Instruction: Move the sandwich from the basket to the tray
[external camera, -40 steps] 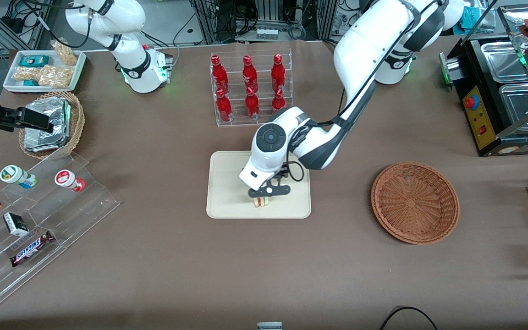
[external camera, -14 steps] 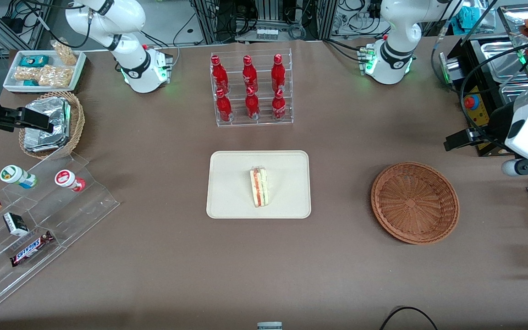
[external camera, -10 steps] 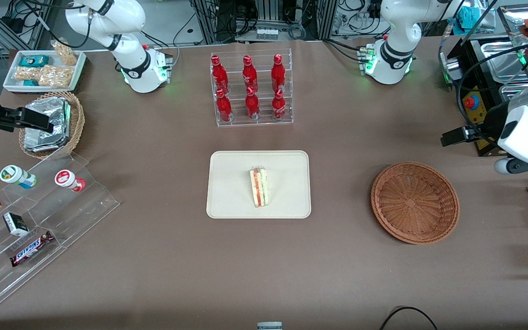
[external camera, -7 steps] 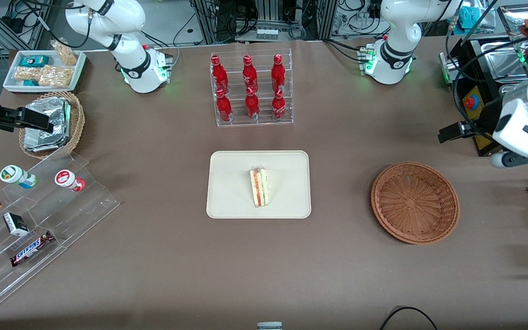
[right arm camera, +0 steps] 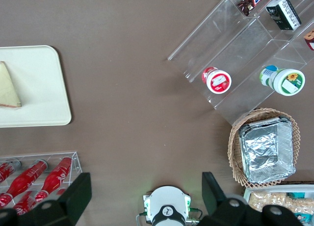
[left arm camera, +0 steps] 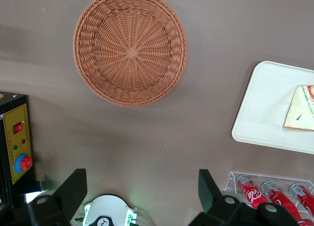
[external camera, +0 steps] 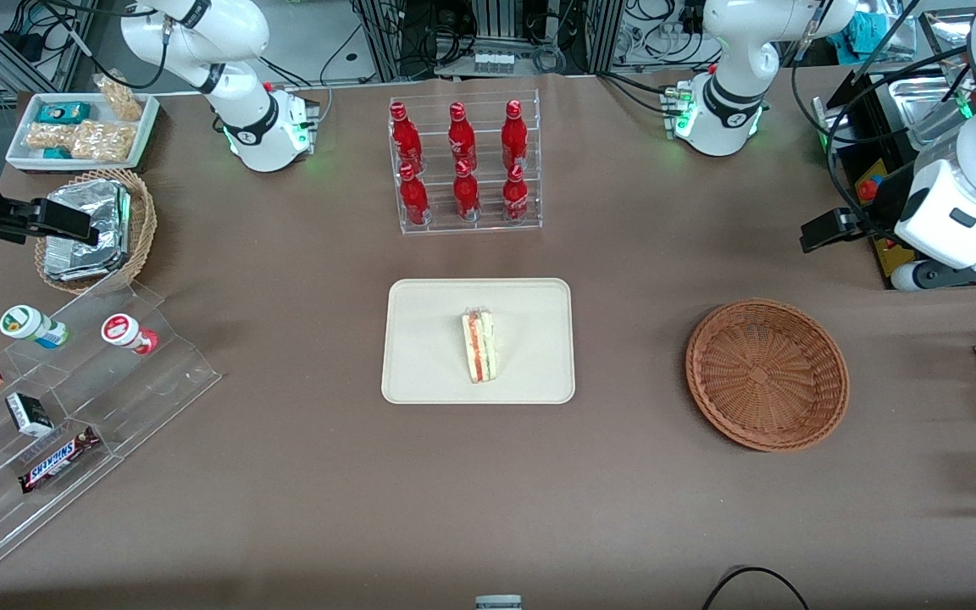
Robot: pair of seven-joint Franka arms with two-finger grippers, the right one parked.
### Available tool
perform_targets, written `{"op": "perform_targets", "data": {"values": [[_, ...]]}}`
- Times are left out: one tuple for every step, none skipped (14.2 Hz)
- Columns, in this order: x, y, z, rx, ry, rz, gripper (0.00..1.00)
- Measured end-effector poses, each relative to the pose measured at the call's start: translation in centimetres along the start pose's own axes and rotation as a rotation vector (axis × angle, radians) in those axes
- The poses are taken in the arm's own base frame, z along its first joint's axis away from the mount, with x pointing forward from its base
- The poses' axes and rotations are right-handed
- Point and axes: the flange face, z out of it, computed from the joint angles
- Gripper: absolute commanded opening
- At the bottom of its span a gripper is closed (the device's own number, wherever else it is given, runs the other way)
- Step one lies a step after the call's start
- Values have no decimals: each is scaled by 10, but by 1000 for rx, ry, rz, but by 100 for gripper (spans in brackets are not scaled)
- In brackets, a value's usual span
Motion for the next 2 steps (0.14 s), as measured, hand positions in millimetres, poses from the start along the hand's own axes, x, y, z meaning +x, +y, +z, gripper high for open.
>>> {"op": "perform_targets", "data": {"values": [[0,-1,0,-1,0,-2,100],[1,-1,0,-1,1,-3,100]]}}
